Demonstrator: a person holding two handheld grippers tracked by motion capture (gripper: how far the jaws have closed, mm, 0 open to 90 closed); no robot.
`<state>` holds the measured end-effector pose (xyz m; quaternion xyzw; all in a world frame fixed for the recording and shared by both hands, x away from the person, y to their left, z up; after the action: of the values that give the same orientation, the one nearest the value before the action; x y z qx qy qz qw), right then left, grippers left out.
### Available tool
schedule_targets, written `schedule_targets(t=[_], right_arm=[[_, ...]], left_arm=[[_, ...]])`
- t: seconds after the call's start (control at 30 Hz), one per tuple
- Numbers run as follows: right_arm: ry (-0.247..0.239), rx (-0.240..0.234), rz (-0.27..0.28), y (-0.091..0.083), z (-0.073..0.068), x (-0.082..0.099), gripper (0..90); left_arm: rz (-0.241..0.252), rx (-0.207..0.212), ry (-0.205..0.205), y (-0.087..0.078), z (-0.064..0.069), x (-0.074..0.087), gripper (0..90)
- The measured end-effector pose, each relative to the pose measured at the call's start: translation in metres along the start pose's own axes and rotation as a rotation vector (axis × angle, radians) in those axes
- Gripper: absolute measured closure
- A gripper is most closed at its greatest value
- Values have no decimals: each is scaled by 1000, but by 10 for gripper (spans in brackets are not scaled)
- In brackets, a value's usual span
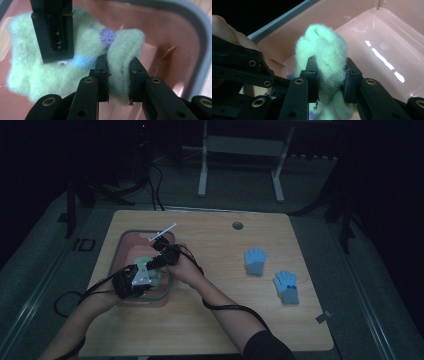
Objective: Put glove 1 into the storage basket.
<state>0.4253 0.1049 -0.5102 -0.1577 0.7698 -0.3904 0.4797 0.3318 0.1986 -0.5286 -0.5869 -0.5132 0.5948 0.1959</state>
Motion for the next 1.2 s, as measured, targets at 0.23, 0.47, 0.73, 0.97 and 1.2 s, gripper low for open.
schedule_targets(t=[0.23,0.47,0.73,0.97,1.2], right_arm=[[13,10,-28,5,5,2,625],[22,19,-28,-5,8,4,526],[21,14,26,-32,12,9,508],[17,10,65,-54,14,16,498],[5,20,101,-79,18,27,465]], left_arm=[[-44,67,-34,8,-9,-1,717],[-90,100,-68,14,-13,-2,621],[-65,66,-142,10,-16,-5,284],[10,62,-223,-3,-19,-13,146],[112,48,-276,-15,-19,-30,146]])
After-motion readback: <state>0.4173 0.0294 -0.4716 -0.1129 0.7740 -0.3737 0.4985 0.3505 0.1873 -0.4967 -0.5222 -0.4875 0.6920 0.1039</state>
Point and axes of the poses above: each handheld gripper's, and its own axes: y roughly forward along the jaws, x roughly out of its underside, z roughly to its right, the point moved 4 cm from there along y, roughly forward along the jaws, and after that the axes turned 7 degrees about x, right-handed, at the moved point
